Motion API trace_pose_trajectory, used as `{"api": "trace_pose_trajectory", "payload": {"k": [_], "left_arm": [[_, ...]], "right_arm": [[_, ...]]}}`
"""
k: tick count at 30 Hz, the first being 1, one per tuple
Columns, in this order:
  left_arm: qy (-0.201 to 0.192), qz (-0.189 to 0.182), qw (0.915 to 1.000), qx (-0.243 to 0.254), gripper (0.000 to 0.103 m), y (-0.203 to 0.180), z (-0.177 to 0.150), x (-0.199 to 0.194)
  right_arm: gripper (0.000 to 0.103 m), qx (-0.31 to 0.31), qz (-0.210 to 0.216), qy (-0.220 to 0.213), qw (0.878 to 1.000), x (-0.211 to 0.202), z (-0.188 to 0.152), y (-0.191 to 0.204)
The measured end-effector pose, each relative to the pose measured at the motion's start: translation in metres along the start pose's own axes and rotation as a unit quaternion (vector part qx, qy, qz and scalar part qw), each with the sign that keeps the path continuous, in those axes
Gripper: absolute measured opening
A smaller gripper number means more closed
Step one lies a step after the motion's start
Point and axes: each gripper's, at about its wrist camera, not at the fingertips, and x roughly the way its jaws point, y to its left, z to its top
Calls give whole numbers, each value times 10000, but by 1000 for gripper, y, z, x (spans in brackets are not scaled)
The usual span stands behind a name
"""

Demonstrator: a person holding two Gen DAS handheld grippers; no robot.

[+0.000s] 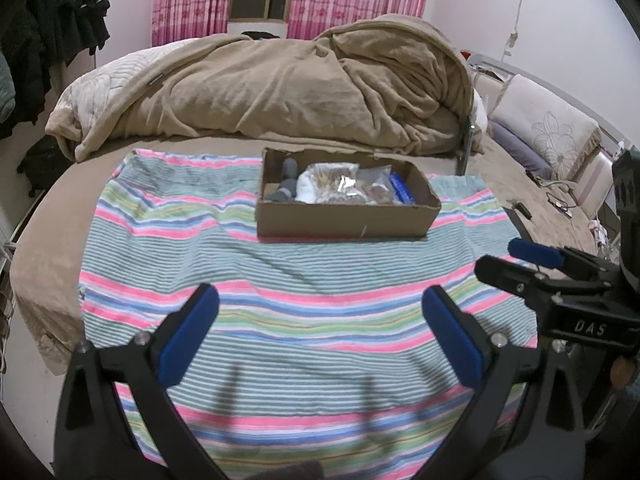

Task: Organize objects

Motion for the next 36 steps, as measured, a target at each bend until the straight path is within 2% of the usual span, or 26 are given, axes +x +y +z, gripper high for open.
{"api": "trace_pose_trajectory", "payload": {"k": [36], "left_arm": [[29, -27, 10000, -82, 102, 3, 1, 3]], "right_arm": [[81, 47, -3, 106, 9999, 13, 1, -2]]}}
